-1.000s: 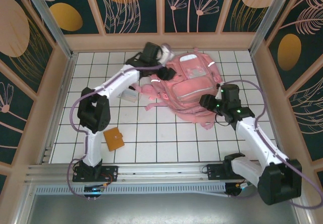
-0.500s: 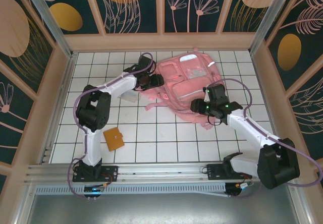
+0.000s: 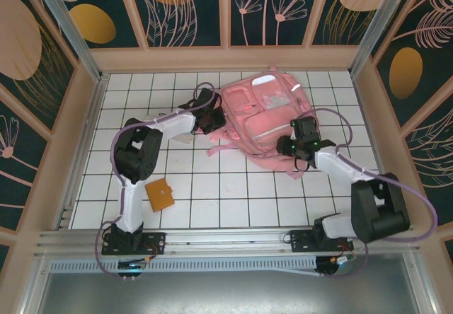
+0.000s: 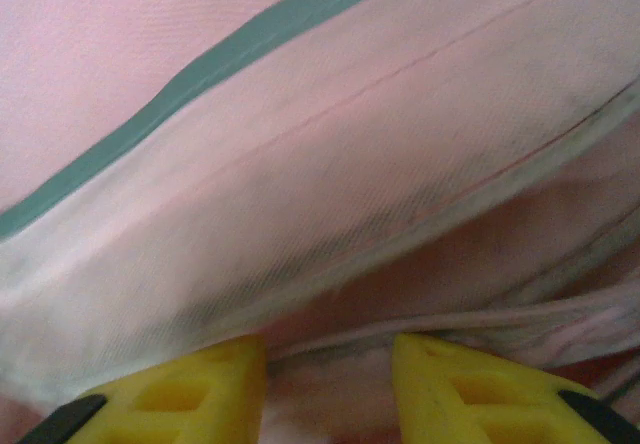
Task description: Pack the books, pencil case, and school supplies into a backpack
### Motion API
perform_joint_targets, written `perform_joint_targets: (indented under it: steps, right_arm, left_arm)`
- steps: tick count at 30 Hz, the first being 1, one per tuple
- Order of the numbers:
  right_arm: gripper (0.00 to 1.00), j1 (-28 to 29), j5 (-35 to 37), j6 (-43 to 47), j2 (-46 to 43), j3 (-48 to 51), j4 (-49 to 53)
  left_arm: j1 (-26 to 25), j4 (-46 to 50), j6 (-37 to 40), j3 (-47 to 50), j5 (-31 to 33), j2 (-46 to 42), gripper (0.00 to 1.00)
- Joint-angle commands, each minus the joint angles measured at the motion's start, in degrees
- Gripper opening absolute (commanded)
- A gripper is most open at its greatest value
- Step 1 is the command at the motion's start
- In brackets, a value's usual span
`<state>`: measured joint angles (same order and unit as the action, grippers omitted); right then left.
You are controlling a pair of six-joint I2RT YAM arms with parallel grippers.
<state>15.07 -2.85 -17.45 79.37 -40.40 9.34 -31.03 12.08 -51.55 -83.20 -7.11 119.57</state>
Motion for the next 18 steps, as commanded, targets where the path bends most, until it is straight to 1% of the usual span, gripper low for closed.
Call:
perform_joint_targets:
  steps: [1,3,5,7,9,11,14,16,18]
  right_arm:
    - [0.34,-5.2,2.1,2.0,7.3,-1.8,-11.3]
    - [0.32,-7.1,1.6,2.1,13.2,-5.6,-13.9]
    - [0.32,-8.4,1.6,1.9,18.6,-11.0,-14.0]
    - [0.35,-9.3,0.4,1.4,21.9,-15.9,-12.5]
    - [0.39,-9.5,-1.1,0.7,22.8,-20.3,-9.4]
    - [0.45,-9.1,-2.1,-0.2,20.3,-21.9,-7.2]
    - [0.51,-9.1,-3.6,-4.3,12.9,-20.6,-2.1]
    - [0.52,-8.2,-5.3,-7.1,6.3,-15.9,0.2]
    - [0.52,-5.4,-4.8,-8.6,-1.4,-10.3,2.2]
  left_arm:
    - [-2.2,-1.5,-3.7,5.9,-0.3,-7.4,0.00]
    - [-3.3,-3.8,-6.2,9.6,-1.3,-10.1,0.00]
    - [-4.9,-5.3,-7.2,11.7,-1.7,-11.6,0.00]
    - [-6.3,-6.1,-7.8,12.5,-2.5,-11.9,0.00]
    - [-7.2,-6.8,-9.2,12.9,-4.0,-11.9,0.00]
    - [-7.8,-7.6,-10.5,13.3,-4.3,-12.4,0.00]
    - [-8.3,-7.8,-12.0,12.8,-3.4,-13.3,0.00]
    - [-8.3,-7.9,-13.3,11.9,-3.3,-13.7,0.00]
    - [-8.3,-8.3,-14.6,11.2,-4.0,-13.9,0.00]
